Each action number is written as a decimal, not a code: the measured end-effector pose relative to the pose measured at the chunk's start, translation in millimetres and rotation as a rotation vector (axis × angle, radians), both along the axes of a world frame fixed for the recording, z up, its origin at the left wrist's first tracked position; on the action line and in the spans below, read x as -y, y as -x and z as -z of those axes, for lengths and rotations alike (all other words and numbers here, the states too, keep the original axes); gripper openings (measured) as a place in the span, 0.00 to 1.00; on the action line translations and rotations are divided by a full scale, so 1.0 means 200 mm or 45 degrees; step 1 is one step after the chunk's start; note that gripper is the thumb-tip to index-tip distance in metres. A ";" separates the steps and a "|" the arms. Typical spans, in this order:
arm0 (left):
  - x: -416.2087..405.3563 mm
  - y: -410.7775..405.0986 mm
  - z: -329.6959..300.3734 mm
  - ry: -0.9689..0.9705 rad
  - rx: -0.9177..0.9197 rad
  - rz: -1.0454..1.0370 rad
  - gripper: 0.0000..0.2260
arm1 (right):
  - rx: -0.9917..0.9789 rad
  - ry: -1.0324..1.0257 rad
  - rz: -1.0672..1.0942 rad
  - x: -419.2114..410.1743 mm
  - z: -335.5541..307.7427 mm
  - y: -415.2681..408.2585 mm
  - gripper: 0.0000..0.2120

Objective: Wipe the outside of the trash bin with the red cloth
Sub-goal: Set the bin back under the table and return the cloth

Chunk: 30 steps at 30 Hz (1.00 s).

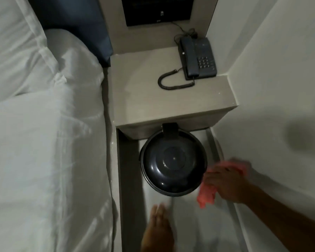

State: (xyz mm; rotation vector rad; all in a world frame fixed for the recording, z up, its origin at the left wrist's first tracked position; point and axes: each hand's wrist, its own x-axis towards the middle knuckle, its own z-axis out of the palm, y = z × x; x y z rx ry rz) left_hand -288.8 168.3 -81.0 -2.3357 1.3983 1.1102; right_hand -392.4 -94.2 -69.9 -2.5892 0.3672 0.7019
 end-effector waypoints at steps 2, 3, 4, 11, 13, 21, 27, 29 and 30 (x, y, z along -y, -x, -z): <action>0.01 -0.06 -0.12 0.011 0.025 0.143 0.29 | 0.105 -0.392 0.599 0.03 -0.15 -0.04 0.12; 0.02 -0.12 -0.20 -0.020 0.041 0.040 0.33 | 0.170 -0.654 0.886 0.03 -0.22 -0.09 0.13; 0.07 -0.17 -0.29 -0.059 -0.071 -0.272 0.32 | 0.256 -0.920 1.146 0.00 -0.28 -0.14 0.11; 0.62 -0.50 -0.53 0.542 -1.255 -2.013 0.26 | 0.788 -2.075 1.814 -0.05 -0.55 -0.59 0.17; 0.72 -0.61 -0.54 0.667 -1.571 -2.096 0.24 | 0.717 -2.315 1.784 0.02 -0.54 -0.72 0.20; 0.94 -1.04 -0.56 0.911 -1.104 -2.062 0.13 | 0.760 -1.566 1.914 0.51 -0.50 -0.94 0.14; 1.06 -1.31 -0.35 0.922 -0.693 -1.890 0.12 | 0.512 -0.957 1.692 0.64 -0.24 -1.19 0.14; 1.07 -1.40 -0.27 0.879 -0.672 -1.885 0.13 | 0.458 -0.910 1.610 0.65 -0.17 -1.27 0.16; 1.07 -1.44 -0.23 0.848 -0.709 -1.888 0.12 | 0.428 -0.923 1.601 0.65 -0.13 -1.31 0.16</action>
